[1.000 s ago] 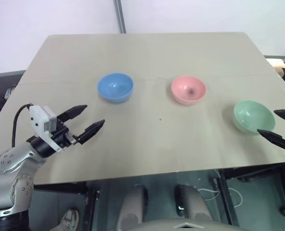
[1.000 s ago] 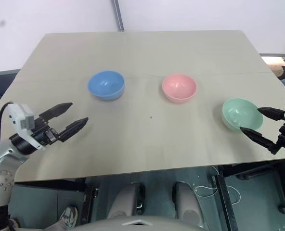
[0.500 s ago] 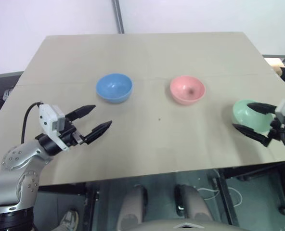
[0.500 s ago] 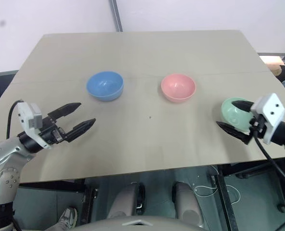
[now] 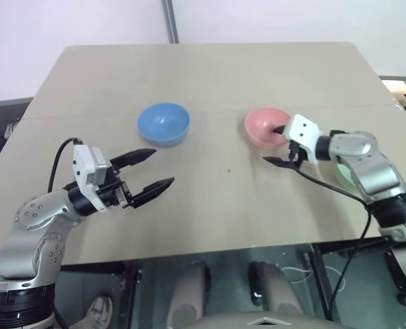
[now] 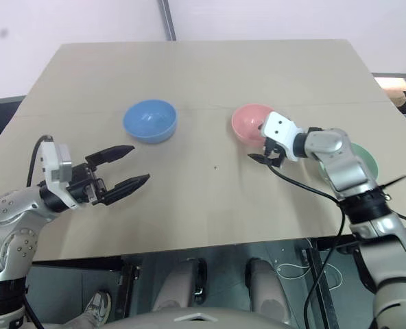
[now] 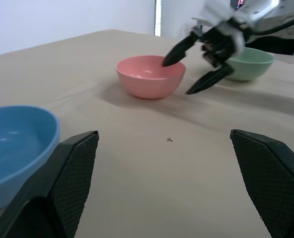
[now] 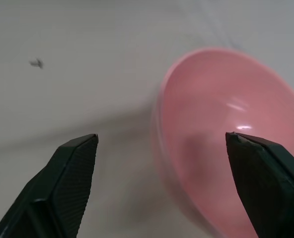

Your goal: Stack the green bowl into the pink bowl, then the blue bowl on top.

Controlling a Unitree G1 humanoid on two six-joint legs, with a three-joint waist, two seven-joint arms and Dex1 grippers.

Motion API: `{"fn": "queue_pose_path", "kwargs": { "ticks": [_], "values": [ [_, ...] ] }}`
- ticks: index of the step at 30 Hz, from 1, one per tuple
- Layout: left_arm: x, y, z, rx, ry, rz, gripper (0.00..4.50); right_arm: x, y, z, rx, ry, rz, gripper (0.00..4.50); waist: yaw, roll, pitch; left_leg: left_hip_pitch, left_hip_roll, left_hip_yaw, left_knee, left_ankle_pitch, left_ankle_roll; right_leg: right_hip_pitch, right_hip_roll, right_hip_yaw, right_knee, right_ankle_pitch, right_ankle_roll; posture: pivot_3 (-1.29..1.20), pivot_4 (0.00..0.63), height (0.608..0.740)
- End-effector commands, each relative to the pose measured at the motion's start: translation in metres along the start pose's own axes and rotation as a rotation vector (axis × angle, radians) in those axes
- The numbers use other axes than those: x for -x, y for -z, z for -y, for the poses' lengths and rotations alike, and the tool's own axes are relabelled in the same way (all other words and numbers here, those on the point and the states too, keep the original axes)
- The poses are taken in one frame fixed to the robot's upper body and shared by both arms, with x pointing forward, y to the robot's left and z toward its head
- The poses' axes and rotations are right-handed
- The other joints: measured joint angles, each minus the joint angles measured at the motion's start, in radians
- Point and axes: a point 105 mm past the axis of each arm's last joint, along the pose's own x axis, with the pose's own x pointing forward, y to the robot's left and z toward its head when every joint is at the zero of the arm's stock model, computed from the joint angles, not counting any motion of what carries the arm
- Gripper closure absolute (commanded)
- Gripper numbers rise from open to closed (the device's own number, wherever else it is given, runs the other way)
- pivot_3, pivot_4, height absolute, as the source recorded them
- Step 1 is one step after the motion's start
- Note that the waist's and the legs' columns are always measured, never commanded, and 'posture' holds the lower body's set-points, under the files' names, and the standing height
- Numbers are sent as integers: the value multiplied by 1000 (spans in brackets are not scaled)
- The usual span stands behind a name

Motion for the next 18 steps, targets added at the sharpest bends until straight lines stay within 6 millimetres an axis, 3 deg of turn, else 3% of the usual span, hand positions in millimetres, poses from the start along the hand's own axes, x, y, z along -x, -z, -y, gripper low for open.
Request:
{"fn": "queue_pose_path", "kwargs": {
  "ticks": [1,5,7,10,14,18],
  "values": [
    [5,-15,10,-25,42,27,0,-1,6,8,77,-26,-43,1327,1,0,0,0,0,0,0,0,0,0,0,0,0,0,0,0,150,740],
    [10,-15,12,-15,19,35,0,-3,1,13,123,-26,-33,3490,-3,0,0,2,0,0,0,0,0,0,0,0,2,0,0,0,150,740],
    [11,-14,13,-10,7,37,0,-5,-7,13,174,-17,-3,4353,-6,0,0,3,1,0,0,0,0,0,0,0,3,0,0,0,150,740],
    [14,-11,11,12,-28,46,0,-9,-36,0,261,-43,122,4440,-7,1,0,4,2,0,1,0,0,1,1,0,4,0,0,0,150,740],
    [20,-1,5,27,-68,27,0,-9,-82,-54,299,-191,290,4440,-4,1,0,3,4,-1,0,0,0,0,3,0,4,0,0,0,150,740],
    [19,2,2,30,-71,21,0,-11,-88,-92,368,-275,264,4440,2,1,0,3,4,-1,0,0,0,0,3,-1,4,0,0,0,150,740]
  ]
}}
